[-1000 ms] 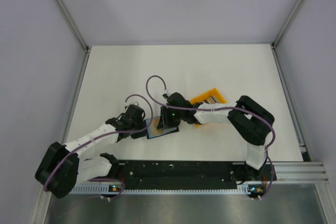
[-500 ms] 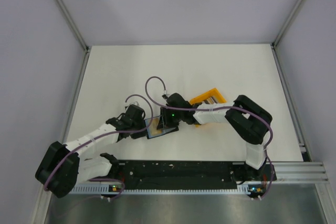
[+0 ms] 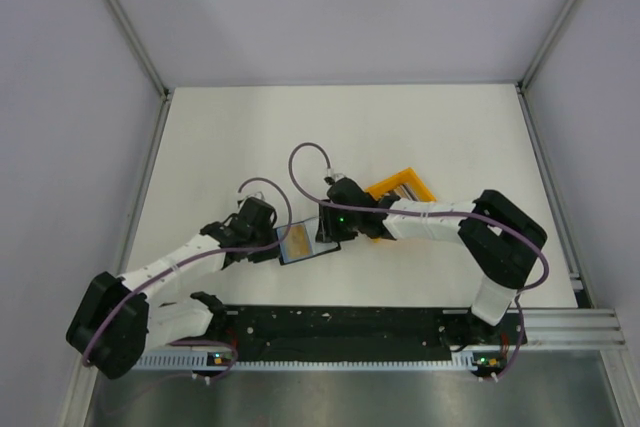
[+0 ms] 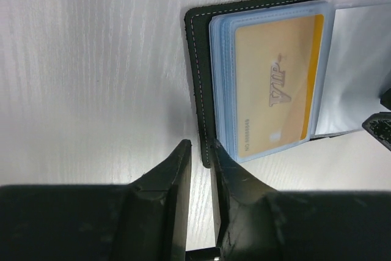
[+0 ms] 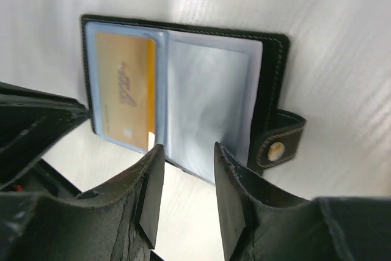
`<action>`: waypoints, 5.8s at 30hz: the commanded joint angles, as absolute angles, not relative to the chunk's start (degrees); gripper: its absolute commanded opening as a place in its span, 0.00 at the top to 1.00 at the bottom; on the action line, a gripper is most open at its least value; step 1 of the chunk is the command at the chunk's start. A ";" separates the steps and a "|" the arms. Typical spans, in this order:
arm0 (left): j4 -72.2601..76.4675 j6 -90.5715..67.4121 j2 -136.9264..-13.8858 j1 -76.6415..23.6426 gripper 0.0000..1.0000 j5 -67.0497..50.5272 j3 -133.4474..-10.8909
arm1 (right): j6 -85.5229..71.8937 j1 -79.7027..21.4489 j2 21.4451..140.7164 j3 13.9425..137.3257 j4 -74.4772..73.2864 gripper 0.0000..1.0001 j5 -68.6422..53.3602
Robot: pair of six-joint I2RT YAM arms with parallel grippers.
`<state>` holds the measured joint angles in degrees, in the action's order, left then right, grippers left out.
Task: Put the credit cards into the card holder
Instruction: Insert the credit card into the card holder, then pick up the credit card from the storage box.
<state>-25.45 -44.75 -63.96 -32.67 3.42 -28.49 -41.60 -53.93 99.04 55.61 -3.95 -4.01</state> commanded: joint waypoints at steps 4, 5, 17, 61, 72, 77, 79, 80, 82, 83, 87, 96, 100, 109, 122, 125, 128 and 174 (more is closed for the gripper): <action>-28.21 -44.30 -61.00 -32.70 0.71 5.97 -32.17 | -38.94 -53.79 99.23 58.10 -11.69 0.62 2.02; -28.47 -44.38 -60.82 -32.70 0.70 6.24 -32.25 | -39.02 -53.79 98.97 57.66 -11.86 0.62 1.50; -29.62 -43.95 -60.38 -32.78 0.64 6.94 -34.36 | -39.38 -54.58 94.41 55.46 -12.65 0.63 -0.97; -28.04 -44.12 -60.29 -32.78 0.28 3.78 -34.89 | -25.14 -33.40 87.98 54.76 -16.96 0.37 -10.81; -27.16 -43.95 -61.79 -32.70 0.28 3.25 -35.07 | -26.02 -33.40 88.86 53.61 -15.56 0.38 -14.33; -27.07 -44.12 -61.87 -32.78 0.28 3.16 -34.98 | -26.28 -33.31 87.54 53.61 -15.64 0.42 -15.55; -27.07 -44.21 -61.87 -32.70 0.28 2.99 -34.72 | -26.28 -33.31 87.28 53.53 -15.64 0.44 -15.82; -26.98 -44.30 -61.87 -32.78 0.28 2.99 -34.63 | -26.28 -33.31 87.19 53.61 -15.64 0.45 -15.91; -26.89 -44.38 -61.87 -32.78 0.28 2.81 -34.54 | -26.45 -33.31 87.19 53.53 -15.56 0.45 -16.08; -26.89 -44.38 -61.87 -32.78 0.28 2.81 -34.45 | -26.46 -33.31 87.10 53.53 -15.56 0.45 -16.08; -26.72 -44.12 -61.96 -32.78 0.28 2.81 -34.28 | -26.54 -33.31 87.45 53.26 -15.64 0.45 -15.12; -26.89 -44.12 -61.96 -32.70 0.28 2.72 -33.84 | -25.93 -33.31 90.79 54.31 -15.64 0.40 -14.23; -26.81 -44.30 -61.96 -32.70 0.28 2.81 -33.66 | -25.84 -33.31 90.62 54.40 -15.73 0.41 -15.11; -26.37 -44.12 -62.14 -32.78 0.28 2.55 -33.49 | -26.89 -33.31 87.01 54.31 -15.91 0.46 -16.00; -25.84 -44.21 -62.31 -32.78 0.28 2.37 -33.05 | -27.16 -33.14 87.19 54.40 -16.43 0.52 -15.73; -25.66 -44.12 -62.58 -32.70 0.28 2.29 -33.05 | -27.42 -32.78 87.01 54.23 -16.43 0.57 -15.82; -25.66 -44.12 -62.75 -32.70 0.28 2.29 -32.96 | -27.42 -32.52 86.66 54.05 -16.52 0.61 -15.64; -24.96 -44.47 -62.75 -32.70 0.29 1.14 -32.17 | -22.24 -31.02 90.17 54.23 -20.57 0.87 -12.92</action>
